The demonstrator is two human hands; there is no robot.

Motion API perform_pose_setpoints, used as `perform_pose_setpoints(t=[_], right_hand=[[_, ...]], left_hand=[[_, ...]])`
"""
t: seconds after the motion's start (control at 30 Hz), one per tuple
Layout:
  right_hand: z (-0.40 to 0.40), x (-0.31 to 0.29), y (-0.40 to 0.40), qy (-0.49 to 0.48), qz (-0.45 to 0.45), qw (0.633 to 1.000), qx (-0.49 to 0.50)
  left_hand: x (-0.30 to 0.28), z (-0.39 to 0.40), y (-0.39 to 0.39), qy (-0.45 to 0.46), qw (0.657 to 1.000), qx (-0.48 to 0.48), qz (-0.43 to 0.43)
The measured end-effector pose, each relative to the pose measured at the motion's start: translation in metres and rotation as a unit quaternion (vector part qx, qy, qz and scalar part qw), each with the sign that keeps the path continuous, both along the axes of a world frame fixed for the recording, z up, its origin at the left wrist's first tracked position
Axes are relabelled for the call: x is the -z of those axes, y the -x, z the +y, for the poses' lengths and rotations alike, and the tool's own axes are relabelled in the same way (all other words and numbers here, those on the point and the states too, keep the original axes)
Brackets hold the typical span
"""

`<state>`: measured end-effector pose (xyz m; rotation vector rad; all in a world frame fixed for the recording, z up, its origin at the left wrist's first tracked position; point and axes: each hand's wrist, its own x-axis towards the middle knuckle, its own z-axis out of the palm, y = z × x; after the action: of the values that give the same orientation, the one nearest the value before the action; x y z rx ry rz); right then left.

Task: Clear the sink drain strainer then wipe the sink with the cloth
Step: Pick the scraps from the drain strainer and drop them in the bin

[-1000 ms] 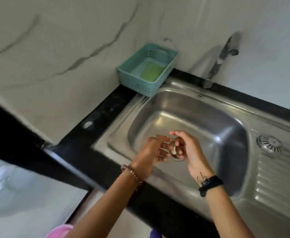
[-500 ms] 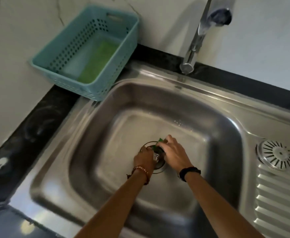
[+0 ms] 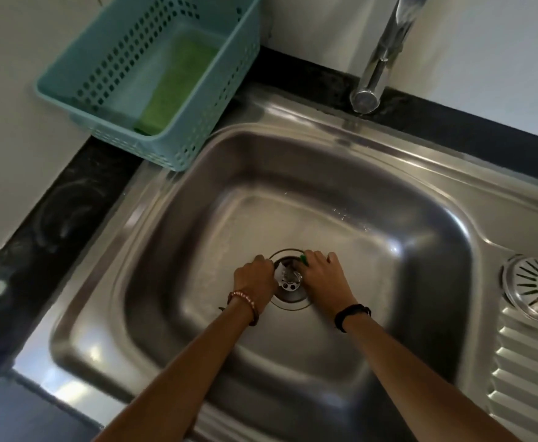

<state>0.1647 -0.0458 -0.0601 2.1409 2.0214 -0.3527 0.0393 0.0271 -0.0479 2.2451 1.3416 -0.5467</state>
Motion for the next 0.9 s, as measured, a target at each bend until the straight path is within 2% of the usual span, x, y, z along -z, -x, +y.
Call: perform_pose_setpoints(t=[0.1,0.17,0.33,0.4,0.53,0.77,0.9], right_hand=[[-0.002,-0.004,0.006,-0.001,-0.024,1.000,0.008],[-0.006,0.003,0.007,0.019,0.020,0.999,0.025],[-0.008,0.006,0.011,-0.029,0.130,0.982,0.133],[-0.006,0.005,0.015,-0.033,0.168,0.976,0.132],[0.001,0.013,0.024,0.025,0.147,0.981,0.122],[0.005,0.017,0.031,0.037,0.079,0.987,0.137],[0.005,0.016,0.030,0.052,0.047,0.994,0.089]], left_hand=[[-0.006,0.005,0.003,0.016,0.999,-0.033,-0.021],[-0.010,0.008,0.005,0.028,0.998,-0.050,-0.033],[-0.016,0.012,0.013,0.047,0.995,-0.075,-0.034],[-0.016,0.012,0.016,0.050,0.995,-0.078,-0.030],[-0.014,0.012,0.018,0.060,0.994,-0.083,-0.024],[-0.019,0.006,0.017,0.075,0.993,-0.092,-0.019],[-0.025,0.002,0.020,0.075,0.992,-0.101,-0.023]])
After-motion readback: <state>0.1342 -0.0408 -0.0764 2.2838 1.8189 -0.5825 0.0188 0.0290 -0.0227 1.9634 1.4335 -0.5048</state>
